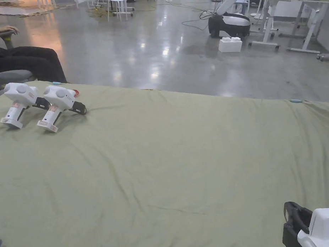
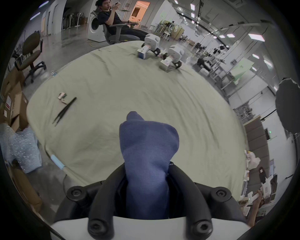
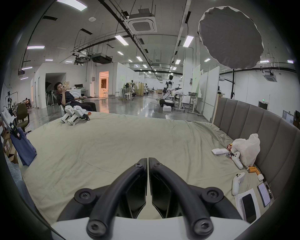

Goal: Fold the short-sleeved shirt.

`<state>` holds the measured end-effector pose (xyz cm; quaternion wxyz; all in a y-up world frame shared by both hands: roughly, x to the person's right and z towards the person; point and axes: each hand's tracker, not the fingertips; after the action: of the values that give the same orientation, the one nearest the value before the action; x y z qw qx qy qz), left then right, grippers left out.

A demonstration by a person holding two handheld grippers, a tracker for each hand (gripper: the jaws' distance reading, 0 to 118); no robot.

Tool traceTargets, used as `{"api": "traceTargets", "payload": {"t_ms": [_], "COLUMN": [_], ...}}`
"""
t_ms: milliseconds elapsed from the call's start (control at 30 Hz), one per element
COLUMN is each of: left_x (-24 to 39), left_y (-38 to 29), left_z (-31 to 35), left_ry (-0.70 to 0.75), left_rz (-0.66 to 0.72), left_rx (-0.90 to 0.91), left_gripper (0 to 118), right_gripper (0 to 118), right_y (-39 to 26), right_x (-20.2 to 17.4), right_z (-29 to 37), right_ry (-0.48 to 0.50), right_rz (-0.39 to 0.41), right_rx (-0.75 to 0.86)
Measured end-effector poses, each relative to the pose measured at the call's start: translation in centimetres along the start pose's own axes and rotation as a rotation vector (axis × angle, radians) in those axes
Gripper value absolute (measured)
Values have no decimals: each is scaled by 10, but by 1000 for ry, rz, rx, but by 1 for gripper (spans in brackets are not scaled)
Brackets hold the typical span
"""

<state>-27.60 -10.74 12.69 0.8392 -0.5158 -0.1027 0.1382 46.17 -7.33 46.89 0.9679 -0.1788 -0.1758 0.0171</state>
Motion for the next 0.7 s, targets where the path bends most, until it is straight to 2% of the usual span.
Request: {"api": "traceTargets", "payload": {"t_ms": [133, 300, 333, 500, 600, 633, 700], "left_x": [1, 14, 16, 32, 51, 84, 116], "left_y": [-4, -4, -3, 2, -1, -15, -31], "left_z": [-10, -5, -1, 28, 42, 68, 78], "left_ry": [22, 220, 250, 472, 461, 437, 368], "left_rz": [10, -74, -93, -196, -235, -255, -298], "left_rx": [15, 66, 81, 208, 261, 298, 365], "left_gripper": [24, 61, 65, 67, 67, 67, 67], "right_gripper": [1, 1, 1, 1, 1, 1, 1], "right_y": [-5, -5, -5, -5, -7, -8, -11], "right_x": [-6, -8, -7, -3, -1, 0, 0], "right_z": [-2, -1, 0, 2, 3, 3, 2], "right_ry": [11, 25, 25, 25, 22, 22, 20], "right_rz": [-6, -6, -4, -8, -18, -22, -36], "right_rx": [-16, -17, -15, -13, -12, -12, -13]}}
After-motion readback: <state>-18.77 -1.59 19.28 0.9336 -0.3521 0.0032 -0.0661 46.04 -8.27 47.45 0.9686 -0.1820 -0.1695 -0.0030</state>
